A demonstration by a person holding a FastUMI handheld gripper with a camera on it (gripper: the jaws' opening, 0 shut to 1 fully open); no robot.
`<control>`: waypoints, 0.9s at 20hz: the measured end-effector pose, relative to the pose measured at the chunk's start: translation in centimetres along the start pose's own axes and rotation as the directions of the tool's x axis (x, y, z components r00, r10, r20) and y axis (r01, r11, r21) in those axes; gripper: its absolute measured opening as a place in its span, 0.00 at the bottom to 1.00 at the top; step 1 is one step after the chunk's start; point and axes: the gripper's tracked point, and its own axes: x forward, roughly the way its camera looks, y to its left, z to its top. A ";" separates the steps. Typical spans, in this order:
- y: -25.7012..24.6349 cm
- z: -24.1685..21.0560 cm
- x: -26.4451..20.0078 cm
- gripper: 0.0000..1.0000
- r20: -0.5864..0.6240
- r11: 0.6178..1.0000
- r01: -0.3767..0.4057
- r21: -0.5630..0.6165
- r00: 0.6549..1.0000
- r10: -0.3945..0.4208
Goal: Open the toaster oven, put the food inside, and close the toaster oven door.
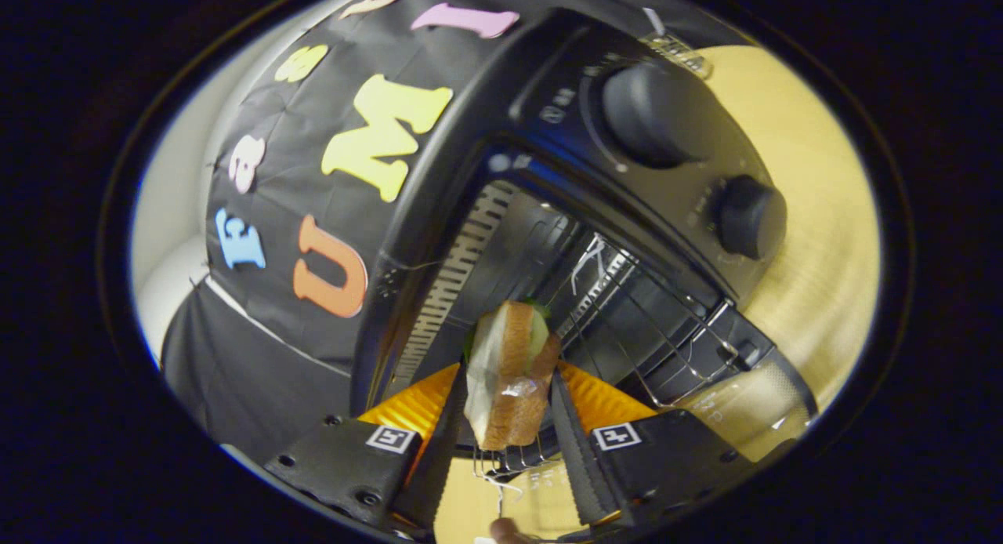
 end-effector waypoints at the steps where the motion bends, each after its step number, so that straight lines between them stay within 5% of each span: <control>1: -0.1 -0.3 -0.2 0.74 -0.008 0.998 0.027 -0.056 1.000 -0.028; 3: -0.8 0.1 -0.5 0.86 0.026 0.972 0.105 -0.210 0.994 -0.102; 6: -2.1 0.6 -1.9 1.00 0.124 0.851 0.269 -0.451 0.963 -0.239; 18: -1.9 -4.7 -10.1 1.00 0.307 0.617 0.377 -0.691 0.926 -0.222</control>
